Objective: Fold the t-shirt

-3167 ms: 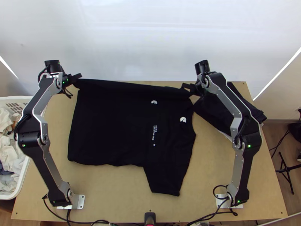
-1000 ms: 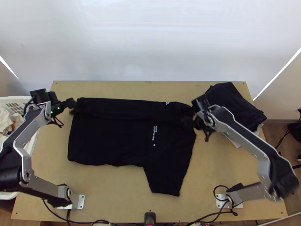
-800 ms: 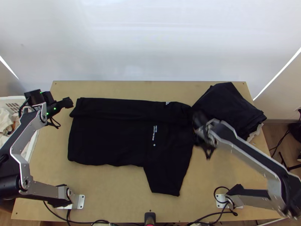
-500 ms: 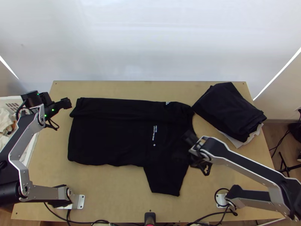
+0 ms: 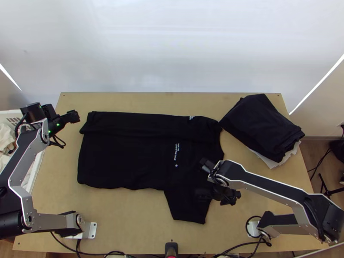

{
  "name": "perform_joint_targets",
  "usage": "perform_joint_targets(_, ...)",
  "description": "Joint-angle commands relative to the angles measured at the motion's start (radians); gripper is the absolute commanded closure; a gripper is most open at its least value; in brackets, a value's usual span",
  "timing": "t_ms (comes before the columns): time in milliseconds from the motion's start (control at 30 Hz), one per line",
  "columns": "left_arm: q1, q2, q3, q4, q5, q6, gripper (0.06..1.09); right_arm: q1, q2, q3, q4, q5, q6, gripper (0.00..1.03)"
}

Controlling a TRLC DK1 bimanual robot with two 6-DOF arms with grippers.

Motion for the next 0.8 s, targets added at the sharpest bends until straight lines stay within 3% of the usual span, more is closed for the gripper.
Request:
perform_joint_targets(0, -0.013, 0.012, 0.02, 0.0, -0.012, -0.017, 0.1, -0.021, 0.052, 0.016, 0.086, 0.037, 0.019, 0.16)
perform_joint_targets(100, -0.019, 0.016, 0.033, 0.0, -0.013, -0.017, 0.1, -0.024, 0.069, 0.011, 0.134, 0.069, 0.026, 0.25)
perform_joint_targets(167, -0.019, 0.019, 0.039, 0.0, -0.013, -0.017, 0.1, -0.016, 0.066, 0.016, 0.157, 0.141, 0.026, 0.45)
perform_joint_targets(233, -0.019, 0.019, 0.043, -0.005, -0.013, -0.017, 0.1, -0.012, 0.059, 0.011, 0.177, 0.199, 0.022, 0.57)
perform_joint_targets(533, -0.019, 0.021, 0.045, -0.015, -0.013, -0.017, 0.1, -0.013, 0.048, -0.041, 0.203, 0.238, 0.02, 0.59)
perform_joint_targets(633, -0.019, 0.021, 0.043, -0.02, -0.013, -0.017, 0.1, -0.01, 0.042, -0.042, 0.201, 0.282, 0.026, 0.83)
perform_joint_targets(700, -0.019, 0.019, 0.043, -0.029, -0.013, -0.017, 0.1, 0.002, 0.036, -0.042, 0.2, 0.287, 0.028, 0.85)
perform_joint_targets(767, -0.025, 0.018, 0.046, -0.084, -0.013, -0.001, 0.1, 0.013, 0.026, -0.041, 0.2, 0.307, 0.026, 0.98)
